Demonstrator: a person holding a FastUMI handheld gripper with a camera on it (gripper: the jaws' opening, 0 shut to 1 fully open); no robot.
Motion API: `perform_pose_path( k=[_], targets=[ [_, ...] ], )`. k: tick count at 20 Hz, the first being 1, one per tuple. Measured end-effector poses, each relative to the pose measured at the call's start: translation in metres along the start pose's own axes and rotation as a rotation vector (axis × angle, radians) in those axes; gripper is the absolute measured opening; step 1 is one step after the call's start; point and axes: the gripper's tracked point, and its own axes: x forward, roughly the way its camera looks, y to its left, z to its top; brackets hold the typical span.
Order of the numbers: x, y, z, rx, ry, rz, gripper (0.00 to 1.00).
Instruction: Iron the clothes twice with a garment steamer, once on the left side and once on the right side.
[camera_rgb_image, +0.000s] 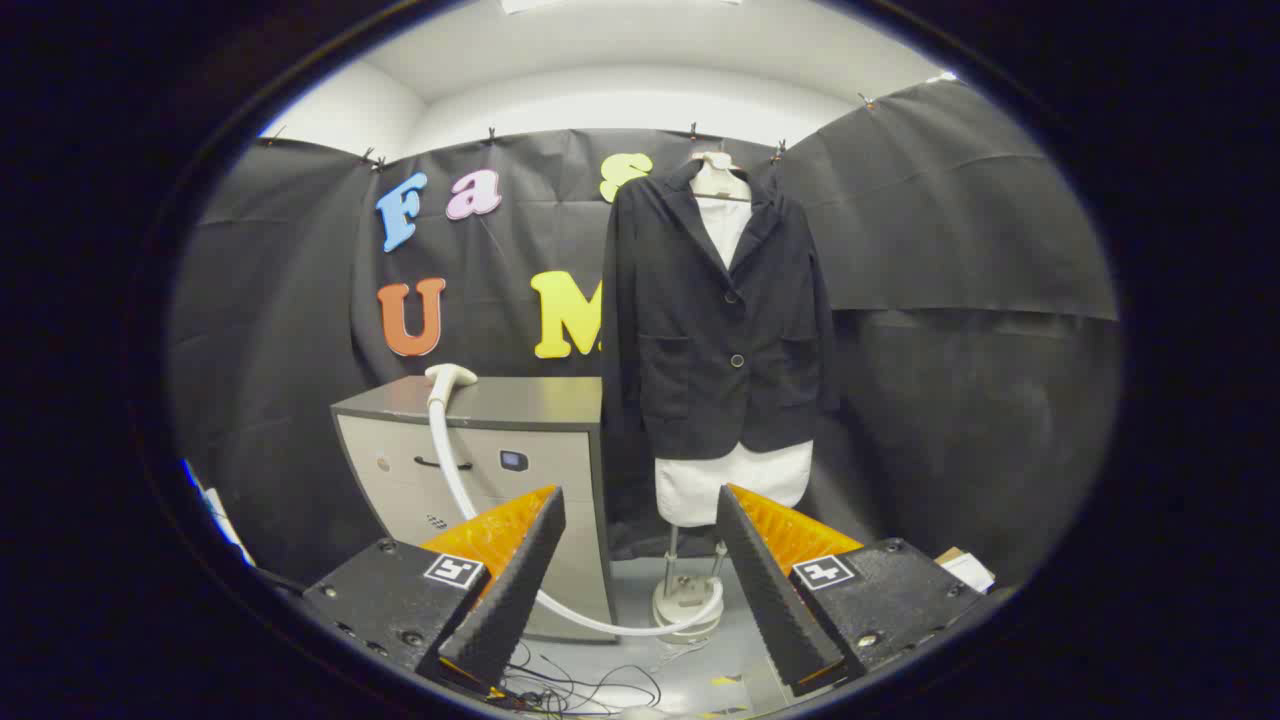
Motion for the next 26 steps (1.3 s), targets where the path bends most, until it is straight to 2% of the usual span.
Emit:
perform_pose_path(
  k=[10,14,19,26],
  targets=[
    [0.014,0.012,0.007,-0.009,0.011,0.016,0.98],
    [0.03,0.026,0.019,-0.012,0.011,0.046,0.98],
    [0.075,0.062,0.038,-0.056,0.021,0.128,0.97],
    [0.178,0.155,0.063,-0.104,0.105,0.325,0.97]
  ],
)
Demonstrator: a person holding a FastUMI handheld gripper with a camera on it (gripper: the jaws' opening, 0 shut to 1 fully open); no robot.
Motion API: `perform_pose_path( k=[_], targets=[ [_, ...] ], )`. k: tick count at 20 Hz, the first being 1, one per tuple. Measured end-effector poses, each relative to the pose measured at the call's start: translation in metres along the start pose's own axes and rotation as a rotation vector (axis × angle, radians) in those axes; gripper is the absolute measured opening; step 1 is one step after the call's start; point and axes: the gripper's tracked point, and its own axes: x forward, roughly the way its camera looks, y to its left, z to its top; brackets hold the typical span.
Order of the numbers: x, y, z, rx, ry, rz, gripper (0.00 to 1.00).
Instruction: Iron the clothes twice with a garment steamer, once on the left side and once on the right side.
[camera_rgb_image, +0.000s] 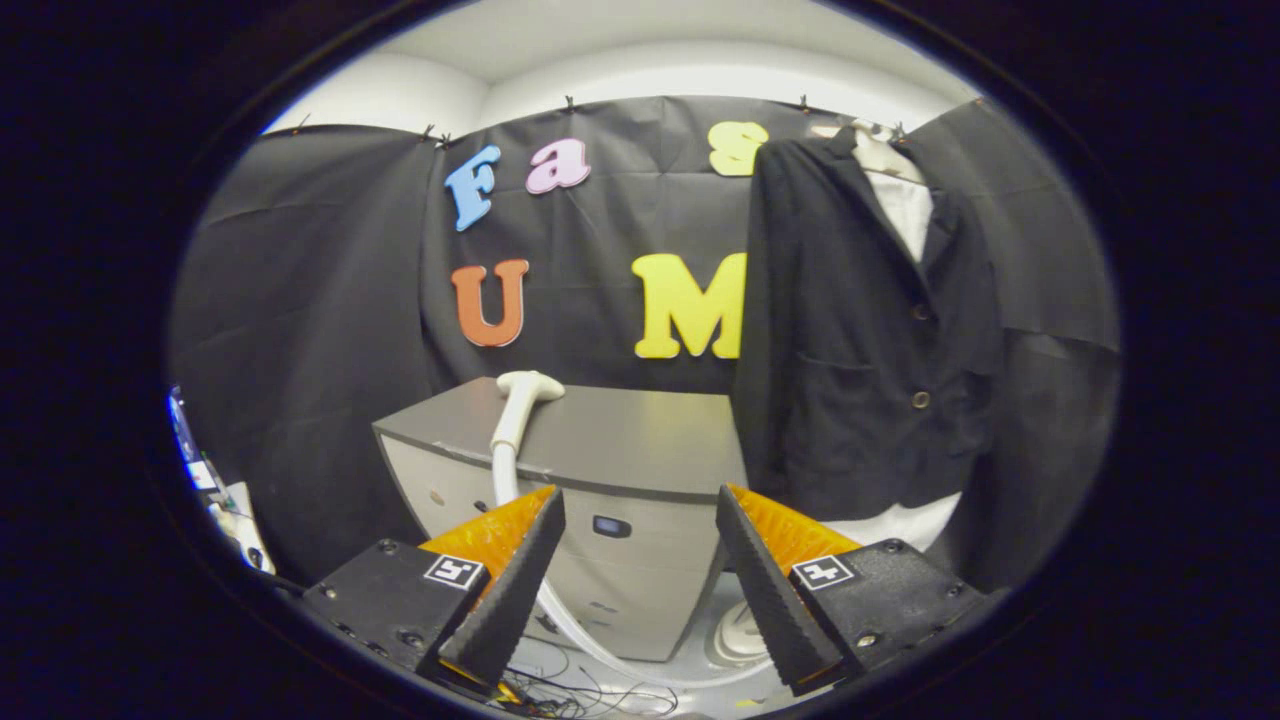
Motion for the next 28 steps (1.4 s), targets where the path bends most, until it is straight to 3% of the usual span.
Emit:
perform_pose_path(
  k=[7,11,14,19,25,28],
  targets=[
    [0.124,0.076,0.035,-0.094,0.081,0.168,0.97],
    [0.176,0.115,0.033,-0.142,0.144,0.219,0.95],
    [0.211,0.128,0.024,-0.162,0.198,0.221,0.88],
    [0.241,0.132,0.012,-0.159,0.257,0.19,0.62],
    [0.244,0.138,0.013,-0.087,0.295,0.223,0.55],
    [0.243,0.14,0.016,-0.053,0.316,0.207,0.44]
  ],
)
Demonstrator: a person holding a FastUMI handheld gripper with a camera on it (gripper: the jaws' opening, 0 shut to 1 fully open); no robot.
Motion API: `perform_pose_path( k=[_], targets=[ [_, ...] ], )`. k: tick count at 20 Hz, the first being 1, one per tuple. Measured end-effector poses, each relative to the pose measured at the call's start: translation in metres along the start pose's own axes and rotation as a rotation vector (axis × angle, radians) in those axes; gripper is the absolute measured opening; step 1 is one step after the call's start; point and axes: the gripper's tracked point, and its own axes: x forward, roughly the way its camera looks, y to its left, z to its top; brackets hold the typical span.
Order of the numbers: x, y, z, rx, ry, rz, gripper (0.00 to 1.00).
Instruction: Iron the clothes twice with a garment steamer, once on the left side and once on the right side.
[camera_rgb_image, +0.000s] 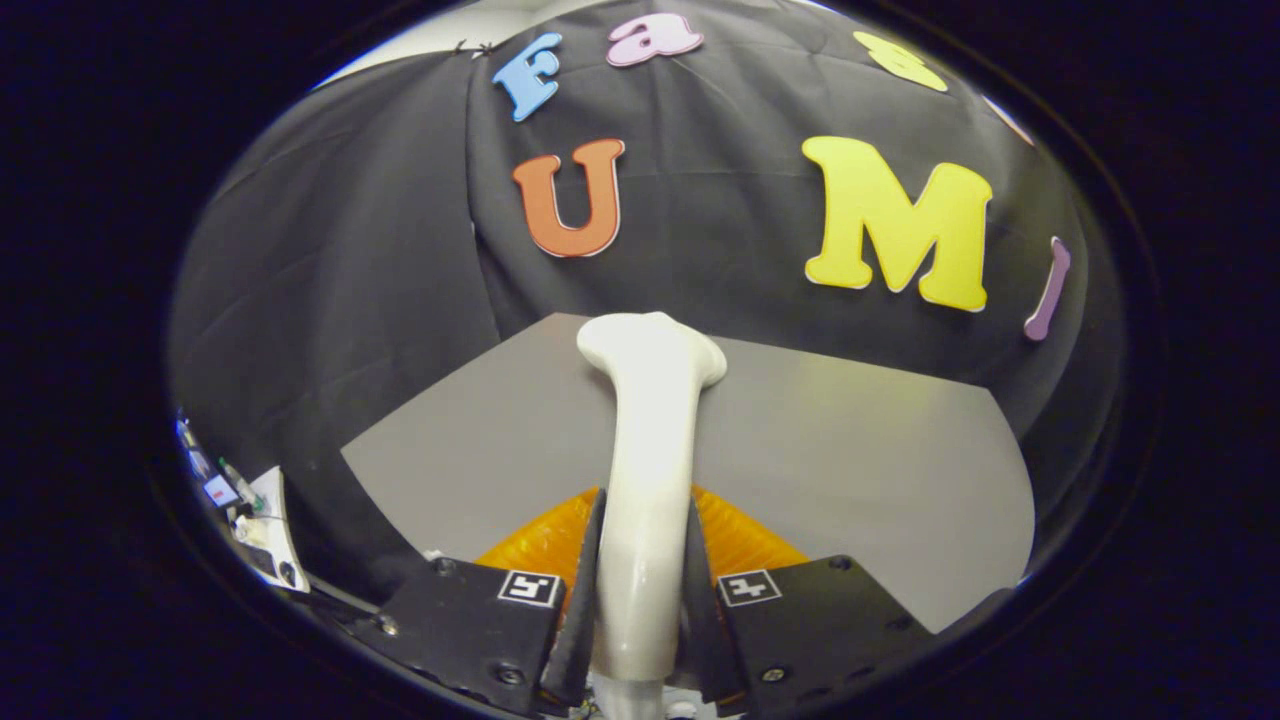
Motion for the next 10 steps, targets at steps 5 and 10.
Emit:
perform_pose_path(
  k=[5,10],
  targets=[
    [-0.026,-0.013,0.004,0.061,-0.037,-0.046,0.38],
    [-0.094,-0.03,0.014,0.06,-0.133,-0.06,0.38]
  ],
)
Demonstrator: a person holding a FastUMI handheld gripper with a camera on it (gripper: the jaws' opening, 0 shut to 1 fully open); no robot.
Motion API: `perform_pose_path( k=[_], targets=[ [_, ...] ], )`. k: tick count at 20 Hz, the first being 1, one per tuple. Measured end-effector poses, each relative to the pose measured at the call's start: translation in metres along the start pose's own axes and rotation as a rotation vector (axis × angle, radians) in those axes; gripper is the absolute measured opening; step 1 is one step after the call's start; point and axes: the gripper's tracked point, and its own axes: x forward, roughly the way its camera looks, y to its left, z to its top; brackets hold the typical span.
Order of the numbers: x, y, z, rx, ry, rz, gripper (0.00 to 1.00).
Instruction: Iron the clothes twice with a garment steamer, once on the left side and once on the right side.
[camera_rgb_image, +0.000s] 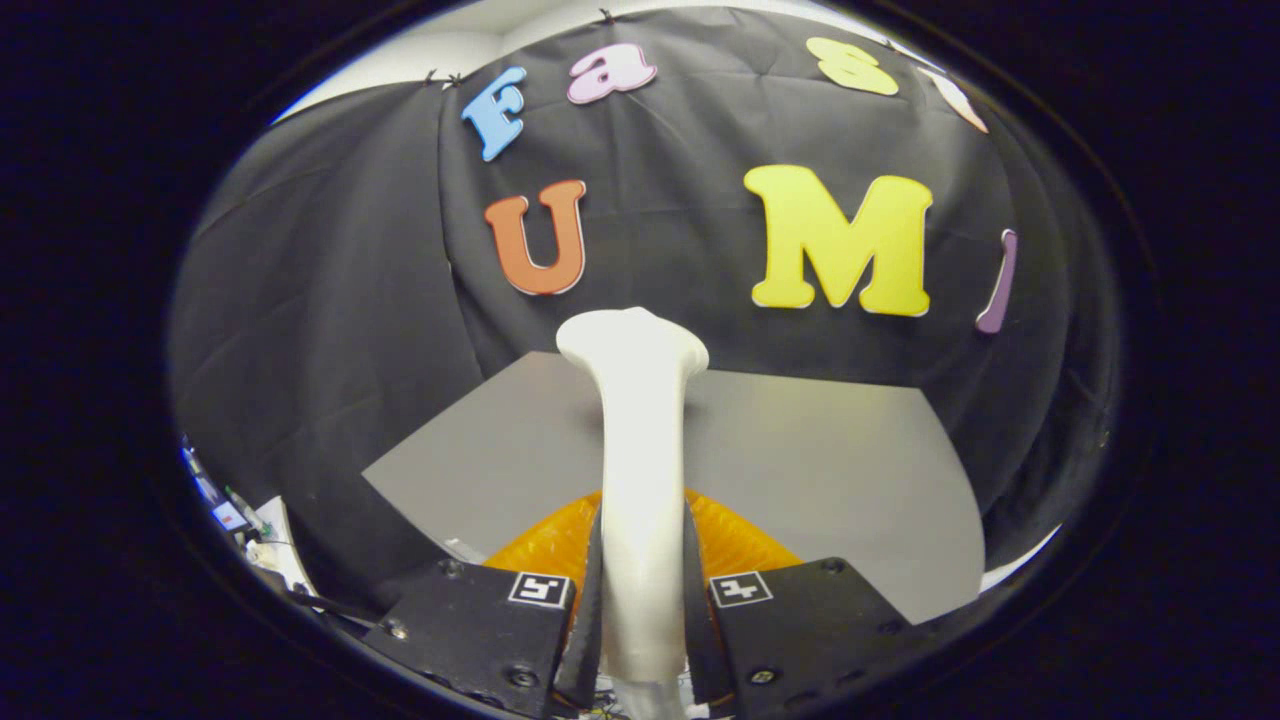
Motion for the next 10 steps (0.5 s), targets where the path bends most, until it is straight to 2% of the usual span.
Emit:
perform_pose_path(
  k=[6,10],
  targets=[
    [-0.102,-0.035,0.017,0.036,-0.119,-0.021,0.38],
    [-0.177,-0.082,0.031,0.084,-0.237,-0.119,0.37]
  ],
)
